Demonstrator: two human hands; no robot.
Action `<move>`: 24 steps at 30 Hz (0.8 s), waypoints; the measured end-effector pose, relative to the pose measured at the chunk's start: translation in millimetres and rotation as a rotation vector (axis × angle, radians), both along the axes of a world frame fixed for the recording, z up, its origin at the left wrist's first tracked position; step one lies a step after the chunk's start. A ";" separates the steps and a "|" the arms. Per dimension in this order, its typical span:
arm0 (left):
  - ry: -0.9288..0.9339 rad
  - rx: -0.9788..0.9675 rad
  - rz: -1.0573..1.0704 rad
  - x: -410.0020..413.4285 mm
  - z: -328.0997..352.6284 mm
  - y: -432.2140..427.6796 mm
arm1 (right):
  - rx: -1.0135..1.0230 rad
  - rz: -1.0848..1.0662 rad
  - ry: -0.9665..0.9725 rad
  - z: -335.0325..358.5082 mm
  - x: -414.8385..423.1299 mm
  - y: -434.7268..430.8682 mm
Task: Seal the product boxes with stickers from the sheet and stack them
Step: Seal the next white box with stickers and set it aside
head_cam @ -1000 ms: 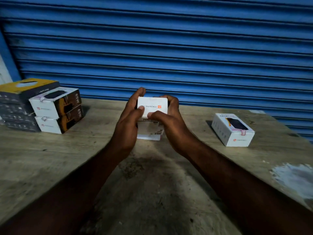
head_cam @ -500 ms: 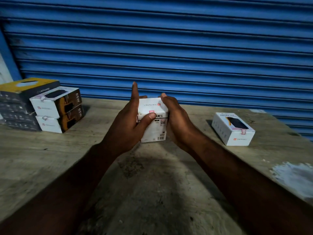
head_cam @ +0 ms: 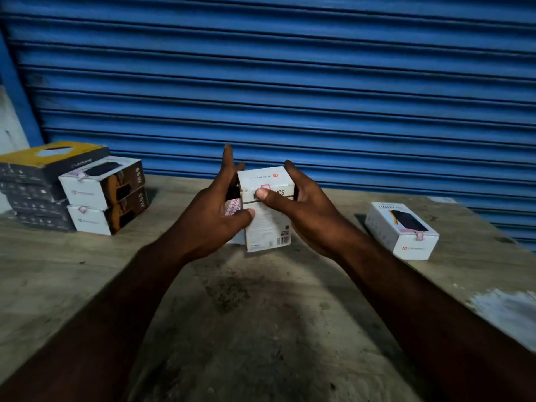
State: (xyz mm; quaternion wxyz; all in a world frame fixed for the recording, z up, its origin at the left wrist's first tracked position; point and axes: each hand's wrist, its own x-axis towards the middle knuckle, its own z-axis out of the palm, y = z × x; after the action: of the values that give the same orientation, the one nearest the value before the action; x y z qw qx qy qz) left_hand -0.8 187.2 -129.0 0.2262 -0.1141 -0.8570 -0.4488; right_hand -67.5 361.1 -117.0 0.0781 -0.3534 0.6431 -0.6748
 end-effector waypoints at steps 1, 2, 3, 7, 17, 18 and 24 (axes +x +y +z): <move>-0.013 0.036 -0.015 -0.4 -0.3 -0.3 | 0.006 0.008 -0.002 -0.5 -0.7 0.6; -0.023 0.075 -0.028 -1.0 -1.3 -0.8 | 0.014 0.017 -0.006 -0.9 -1.3 1.1; -0.026 0.111 -0.040 -1.8 -2.5 -1.6 | 0.024 0.029 -0.009 -1.1 -2.0 1.7; -0.017 0.219 -0.057 -4.2 -6.2 0.4 | 0.101 0.043 0.026 0.1 -5.9 5.0; 0.024 0.360 -0.024 -9.9 -10.4 19.2 | 0.116 -0.012 0.038 -7.2 -2.6 1.9; 0.022 0.366 -0.025 -9.9 -10.5 17.8 | 0.118 -0.021 0.044 -9.0 -2.1 1.0; 0.056 0.574 -0.039 -8.4 -4.4 16.6 | 0.022 -0.160 0.112 -4.5 -8.9 0.8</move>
State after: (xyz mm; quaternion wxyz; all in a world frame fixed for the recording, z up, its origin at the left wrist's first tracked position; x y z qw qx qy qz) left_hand -9.1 203.8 -133.4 0.2639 -0.0742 -0.6859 -0.6741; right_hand -76.5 361.9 -121.5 -0.0083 -0.3370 0.6801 -0.6511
